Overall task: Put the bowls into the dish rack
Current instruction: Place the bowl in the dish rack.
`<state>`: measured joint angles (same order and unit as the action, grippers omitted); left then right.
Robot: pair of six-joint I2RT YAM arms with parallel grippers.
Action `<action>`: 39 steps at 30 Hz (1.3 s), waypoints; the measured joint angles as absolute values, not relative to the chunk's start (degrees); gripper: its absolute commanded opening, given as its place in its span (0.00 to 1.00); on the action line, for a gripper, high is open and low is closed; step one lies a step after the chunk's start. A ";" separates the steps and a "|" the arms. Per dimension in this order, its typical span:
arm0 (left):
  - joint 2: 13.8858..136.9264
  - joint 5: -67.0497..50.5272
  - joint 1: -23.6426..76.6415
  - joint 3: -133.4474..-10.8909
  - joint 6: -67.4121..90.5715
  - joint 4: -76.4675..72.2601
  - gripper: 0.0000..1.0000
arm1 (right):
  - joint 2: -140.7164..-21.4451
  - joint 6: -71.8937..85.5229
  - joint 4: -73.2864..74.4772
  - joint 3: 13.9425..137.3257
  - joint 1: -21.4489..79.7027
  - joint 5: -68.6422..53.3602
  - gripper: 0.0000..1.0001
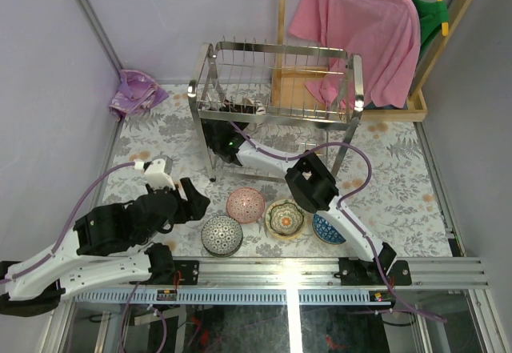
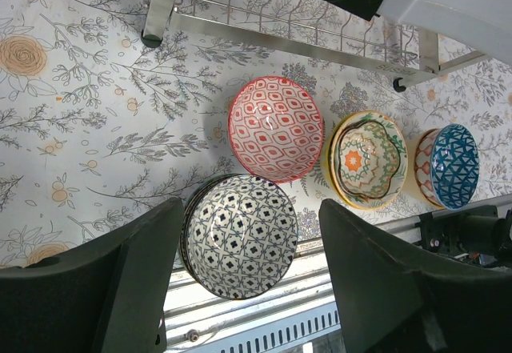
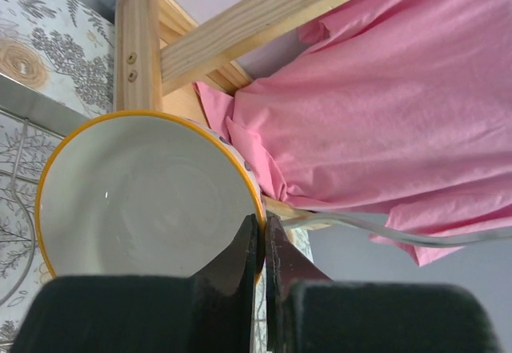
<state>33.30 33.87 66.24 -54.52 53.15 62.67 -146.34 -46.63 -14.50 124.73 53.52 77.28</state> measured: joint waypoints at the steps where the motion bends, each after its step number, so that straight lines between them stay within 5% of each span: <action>1: 33.19 33.87 66.24 -54.52 53.06 62.67 0.69 | -146.43 -47.88 -15.68 124.51 53.60 77.89 0.00; 32: 31.22 33.98 66.22 -54.59 52.58 64.01 0.70 | -153.21 -57.12 -21.71 129.19 53.89 81.49 0.00; 39: 31.68 34.09 66.24 -55.31 52.58 64.12 0.70 | -154.47 -58.48 -22.70 130.87 53.89 81.58 0.12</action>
